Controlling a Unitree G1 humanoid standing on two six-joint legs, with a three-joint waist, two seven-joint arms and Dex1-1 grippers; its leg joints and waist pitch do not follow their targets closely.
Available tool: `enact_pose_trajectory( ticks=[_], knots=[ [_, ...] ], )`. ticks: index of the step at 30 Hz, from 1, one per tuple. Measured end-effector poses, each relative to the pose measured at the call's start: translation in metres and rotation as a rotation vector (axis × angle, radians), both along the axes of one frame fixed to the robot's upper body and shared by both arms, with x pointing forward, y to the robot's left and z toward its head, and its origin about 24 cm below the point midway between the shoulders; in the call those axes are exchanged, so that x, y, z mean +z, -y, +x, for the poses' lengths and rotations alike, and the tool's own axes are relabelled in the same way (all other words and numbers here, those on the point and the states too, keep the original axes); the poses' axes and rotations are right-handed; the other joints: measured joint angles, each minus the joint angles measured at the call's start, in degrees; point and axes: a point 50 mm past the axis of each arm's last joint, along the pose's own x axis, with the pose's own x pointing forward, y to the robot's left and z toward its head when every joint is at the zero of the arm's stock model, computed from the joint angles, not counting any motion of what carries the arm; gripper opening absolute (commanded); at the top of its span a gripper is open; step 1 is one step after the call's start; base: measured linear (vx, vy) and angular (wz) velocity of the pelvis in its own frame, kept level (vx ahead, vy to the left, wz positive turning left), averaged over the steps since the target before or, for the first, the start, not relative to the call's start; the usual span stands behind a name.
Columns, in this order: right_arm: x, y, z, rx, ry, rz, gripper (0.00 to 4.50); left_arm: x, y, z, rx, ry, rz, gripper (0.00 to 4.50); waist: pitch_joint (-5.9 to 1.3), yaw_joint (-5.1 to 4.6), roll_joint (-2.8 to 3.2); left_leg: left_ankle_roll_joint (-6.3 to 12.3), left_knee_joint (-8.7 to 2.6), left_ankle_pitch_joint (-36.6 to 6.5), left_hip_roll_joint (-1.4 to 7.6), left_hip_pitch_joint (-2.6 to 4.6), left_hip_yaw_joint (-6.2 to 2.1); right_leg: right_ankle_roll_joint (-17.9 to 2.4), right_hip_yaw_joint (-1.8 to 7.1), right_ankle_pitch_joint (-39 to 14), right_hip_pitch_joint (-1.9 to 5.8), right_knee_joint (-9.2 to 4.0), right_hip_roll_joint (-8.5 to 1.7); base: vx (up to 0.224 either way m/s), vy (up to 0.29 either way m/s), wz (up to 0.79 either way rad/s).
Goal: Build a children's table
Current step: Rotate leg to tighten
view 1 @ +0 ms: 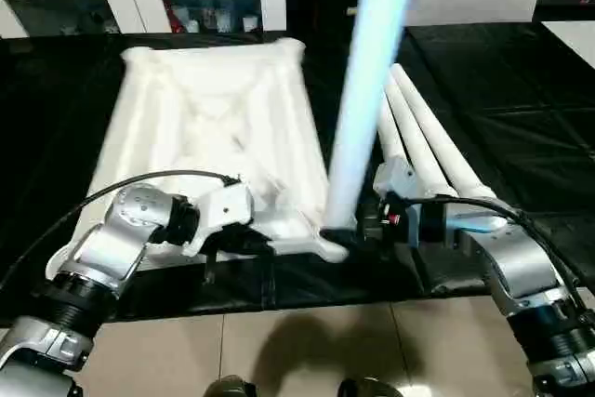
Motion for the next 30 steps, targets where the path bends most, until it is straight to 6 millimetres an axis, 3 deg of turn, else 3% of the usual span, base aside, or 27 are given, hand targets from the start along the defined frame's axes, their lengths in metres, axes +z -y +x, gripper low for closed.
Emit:
enact_pose_trajectory(
  ticks=[17,25,30],
  knots=[
    [-0.008,0.002,0.001,0.105,-0.089,-0.02,2.89,0.0,0.0,0.004,-0.051,0.01,0.019,0.0,-0.01,-0.01,-0.02,0.09,0.02,0.24,0.02,-0.03,0.01,0.0,-0.04,0.04,0.02,0.17,-0.04,0.0,0.0,0.0],
    [-0.011,-0.003,0.001,0.073,-0.13,0.032,2.77,-0.001,-0.003,0.006,-0.019,0.002,0.015,0.0,-0.02,-0.04,-0.02,0.04,0.02,0.28,0.02,-0.05,0.01,0.0,-0.04,0.04,0.04,0.25,-0.04,0.0,0.0,0.0],
    [-0.02,-0.016,0.009,-0.12,-0.118,0.116,2.77,-0.004,-0.007,0.011,0.154,0.011,-0.028,0.0,-0.03,-0.8,-0.04,-0.38,-0.03,0.36,0.08,0.03,0.02,-0.02,-0.04,0.09,0.11,0.33,0.0,0.0,0.0,0.0]
  ],
)
